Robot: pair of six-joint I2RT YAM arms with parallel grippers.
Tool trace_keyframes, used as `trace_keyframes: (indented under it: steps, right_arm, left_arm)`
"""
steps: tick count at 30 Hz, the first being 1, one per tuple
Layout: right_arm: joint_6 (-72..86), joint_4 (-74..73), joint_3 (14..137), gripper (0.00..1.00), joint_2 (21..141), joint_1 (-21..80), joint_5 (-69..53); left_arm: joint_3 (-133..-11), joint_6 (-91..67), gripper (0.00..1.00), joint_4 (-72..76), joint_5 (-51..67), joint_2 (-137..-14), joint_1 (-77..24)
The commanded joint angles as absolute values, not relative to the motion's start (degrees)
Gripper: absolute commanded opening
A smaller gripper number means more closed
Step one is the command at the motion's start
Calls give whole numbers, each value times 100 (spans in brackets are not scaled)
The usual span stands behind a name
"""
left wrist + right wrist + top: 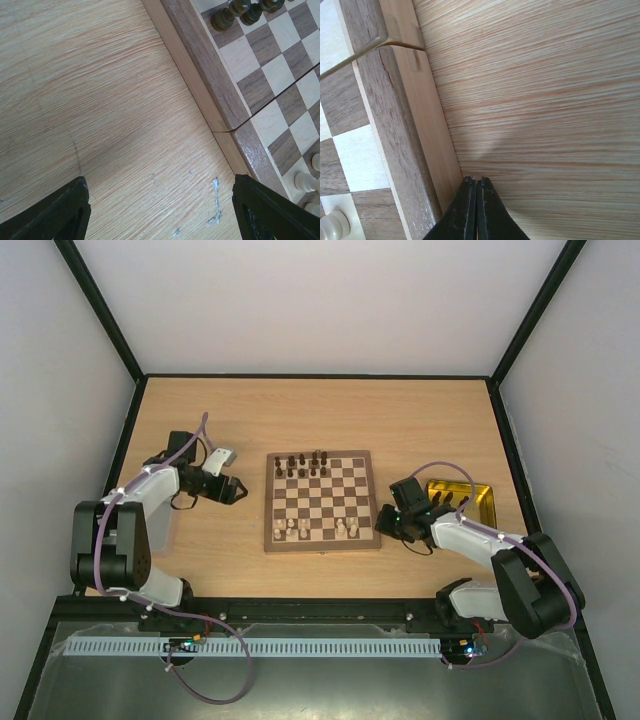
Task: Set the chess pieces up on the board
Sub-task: Move the chessboard to the center of the board.
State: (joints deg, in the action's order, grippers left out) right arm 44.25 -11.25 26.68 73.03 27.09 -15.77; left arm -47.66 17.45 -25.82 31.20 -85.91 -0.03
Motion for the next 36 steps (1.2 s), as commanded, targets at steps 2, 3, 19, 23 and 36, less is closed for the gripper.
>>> trace_keyframes:
  steps: [2,3,19,23,36]
  right_arm:
    - [4528,-954,2508,2,7249,2821,-1721]
    - [4527,-951,2510,2,7243,2827,-1715]
    - [4499,-2347,3377,43,6457,2844,-132]
    - [4515,-2873,3830,61,6349,2840,386]
    - [4491,-3318,4140,59,6593,2432,1023]
  left_arm:
    - [-4670,1701,78,-2506,3120,-8458,26]
    - [-4674,1697,78,-2503,3112,-8448,26]
    - [-4593,1671,78,-2400,3082,-8413,26]
    - [-4595,1679,78,-2391,3108,-8433,26]
    - [-4609,1666,78,-2401,3172,-8438,26]
